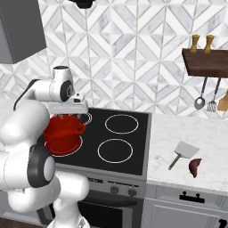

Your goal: Put the potato and tomato in the pot. Retrieve the spatula and lightly stir the vegetables in the pot.

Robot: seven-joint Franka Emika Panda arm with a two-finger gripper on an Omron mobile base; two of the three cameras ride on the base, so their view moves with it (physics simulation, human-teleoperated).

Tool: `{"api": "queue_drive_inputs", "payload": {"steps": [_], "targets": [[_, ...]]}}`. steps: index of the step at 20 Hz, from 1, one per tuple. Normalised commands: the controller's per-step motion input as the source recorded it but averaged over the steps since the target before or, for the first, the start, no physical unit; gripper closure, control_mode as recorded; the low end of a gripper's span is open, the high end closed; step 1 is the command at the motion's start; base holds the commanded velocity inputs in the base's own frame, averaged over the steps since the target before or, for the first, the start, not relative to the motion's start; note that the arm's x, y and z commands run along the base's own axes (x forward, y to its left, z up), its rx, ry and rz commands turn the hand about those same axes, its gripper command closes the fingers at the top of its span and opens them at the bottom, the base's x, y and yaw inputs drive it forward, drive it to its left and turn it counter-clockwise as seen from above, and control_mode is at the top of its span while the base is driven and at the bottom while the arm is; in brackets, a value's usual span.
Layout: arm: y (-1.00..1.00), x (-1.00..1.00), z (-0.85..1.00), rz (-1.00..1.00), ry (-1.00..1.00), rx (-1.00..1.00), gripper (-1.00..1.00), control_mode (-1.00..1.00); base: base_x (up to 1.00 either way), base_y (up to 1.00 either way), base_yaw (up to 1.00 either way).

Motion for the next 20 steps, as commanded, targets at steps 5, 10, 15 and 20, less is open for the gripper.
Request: {"api": "queue_drive_inputs", "payload": {"steps": [5,10,15,20], "targets": [[-1.00,0.01,-0.09,-0.61,0.04,-0.03,-1.00,-1.00,0.00,0.00,0.00],[-1.00,0.06,-0.46,-0.46,0.00,0.00,-1.00,-1.00,0.00,0.00,0.00],[-1.00,0.32,-0.60,-0.33,0.00,-0.02,-1.00,-1.00,0.00,0.00,0.00],[-1.00,0.48,-0.63,-0.24,0.05,-0.07,-1.00,-1.00,0.00,0.00,0.00]]}}
